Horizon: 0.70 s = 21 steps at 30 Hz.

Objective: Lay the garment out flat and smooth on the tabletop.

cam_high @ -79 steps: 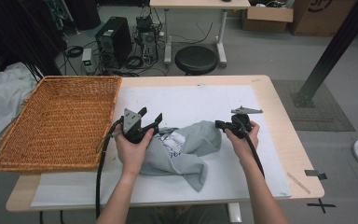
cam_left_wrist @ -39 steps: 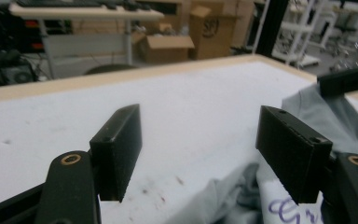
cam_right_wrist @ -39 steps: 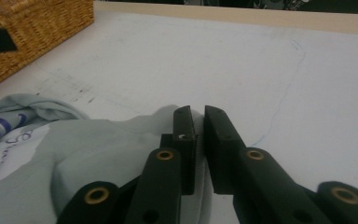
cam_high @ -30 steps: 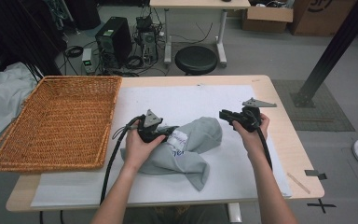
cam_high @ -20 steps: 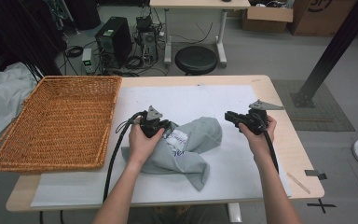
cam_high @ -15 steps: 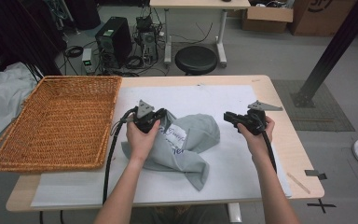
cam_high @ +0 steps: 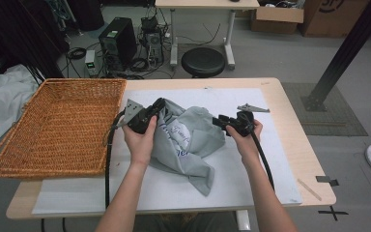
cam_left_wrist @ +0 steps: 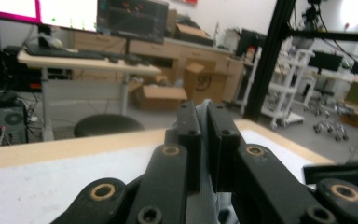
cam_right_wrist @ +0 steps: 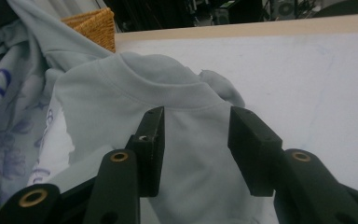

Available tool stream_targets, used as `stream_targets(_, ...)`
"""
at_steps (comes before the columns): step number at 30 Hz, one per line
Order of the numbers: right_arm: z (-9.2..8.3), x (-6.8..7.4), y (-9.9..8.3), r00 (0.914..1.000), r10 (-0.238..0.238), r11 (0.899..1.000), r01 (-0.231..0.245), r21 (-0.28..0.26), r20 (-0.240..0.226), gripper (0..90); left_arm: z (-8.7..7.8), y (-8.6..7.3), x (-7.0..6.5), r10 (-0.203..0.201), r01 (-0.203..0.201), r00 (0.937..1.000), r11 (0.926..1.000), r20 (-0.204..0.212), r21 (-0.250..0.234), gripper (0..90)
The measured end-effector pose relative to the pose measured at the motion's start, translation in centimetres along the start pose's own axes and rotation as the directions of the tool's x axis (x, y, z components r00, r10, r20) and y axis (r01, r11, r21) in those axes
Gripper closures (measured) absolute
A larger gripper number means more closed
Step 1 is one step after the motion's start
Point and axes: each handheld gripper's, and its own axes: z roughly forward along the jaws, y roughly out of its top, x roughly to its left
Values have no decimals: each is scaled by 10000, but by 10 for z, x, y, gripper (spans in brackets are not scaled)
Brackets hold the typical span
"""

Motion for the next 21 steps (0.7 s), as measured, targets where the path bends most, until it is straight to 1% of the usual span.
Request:
stream_targets(1, 7, -3, 0, 9998, 100, 9996, -105, 272, 185, 586, -2, 1, 2, -89, 83, 9996, 9997, -280, -215, 850)
stream_targets(2, 7, -3, 0, 9998, 100, 9996, -105, 272, 185, 586, -2, 1, 2, -89, 83, 9996, 9997, -280, -215, 849)
stream_targets(3, 17, -7, -1, 9978, -90, 9975, 44, 707, 651, 579, -5, 3, 3, -57, 21, 9972, 9988, -740, -487, 849)
stream_targets(4, 17, -7, -1, 9978, -90, 9975, 44, 707, 651, 579, -5, 3, 3, -57, 21, 9972, 9988, -740, -487, 848)
stream_targets(5, 23, -11, -3, 9963, -29, 9970, -38, 772, 857, 588, -7, 5, 4, 207, -292, 9929, 9970, -1169, -714, 848)
stream_targets(6, 23, -11, -3, 9963, -29, 9970, -38, 772, 857, 588, -7, 5, 4, 207, -292, 9929, 9970, -1169, -714, 848)
stream_targets(7, 24, -11, -4, 9952, -51, 9970, -25, 774, 975, 595, -8, 5, 4, 363, -502, 9850, 9956, -1688, -792, 845)
stream_targets(8, 22, -10, -4, 9953, -93, 9965, 13, 835, 959, 596, -8, 5, 5, 436, -602, 9802, 9949, -1931, -809, 837)
stream_targets(9, 20, -8, -5, 9954, -230, 9953, 140, 961, 934, 594, -9, 4, 6, 500, -691, 9736, 9945, -2227, -790, 829)
stream_targets(10, 17, -5, -4, 9947, -457, 9935, 356, 1079, 925, 592, -9, 4, 6, 500, -691, 9736, 9945, -2227, -790, 810)
stream_targets(11, 12, -1, -5, 9943, -707, 9927, 623, 1029, 802, 606, -9, 3, 7, 583, -813, 9585, 9941, -2791, -714, 770)
stream_targets(12, 7, 3, -5, 9942, -921, 9913, 864, 991, 553, 622, -9, 3, 7, 583, -813, 9585, 9941, -2791, -714, 754)
stream_targets(13, 7, 3, -5, 9942, -921, 9913, 864, 991, 553, 622, -9, 2, 7, 582, -822, 9539, 9942, -2943, -699, 754)
stream_targets(14, 1, 7, -6, 9935, -1083, 9889, 1041, 1056, 347, 634, -10, 3, 7, 573, -828, 9516, 9939, -3018, -723, 719)
stream_targets(15, -7, 14, -10, 9908, -1328, 9829, 1350, 1252, -263, 631, -10, 3, 6, 488, -759, 9543, 9938, -2948, -813, 660)
stream_targets(16, -7, 14, -10, 9908, -1328, 9829, 1350, 1252, -263, 631, -10, 3, 5, 465, -728, 9573, 9940, -2854, -820, 660)
stream_targets(17, -12, 21, -15, 9835, -1804, 9696, 1806, 1654, -164, 615, -11, 3, 1, 531, -768, 9622, 9939, -2672, -789, 616)
stream_targets(18, -12, 21, -15, 9835, -1804, 9696, 1806, 1654, -164, 615, -11, 3, 1, 531, -768, 9622, 9939, -2672, -789, 603)
stream_targets(19, -13, 24, -21, 9793, -2018, 9634, 2013, 1770, -153, 610, -11, 3, -2, 582, -794, 9641, 9942, -2592, -720, 579)
stream_targets(20, -13, 24, -21, 9793, -2018, 9634, 2013, 1770, -153, 610, -11, 2, -4, 609, -792, 9672, 9947, -2466, -651, 579)
stream_targets(21, -11, 27, -25, 9796, -1987, 9584, 2006, 2028, -299, 606, -11, 0, -9, 654, -781, 9728, 9958, -2224, -488, 546)
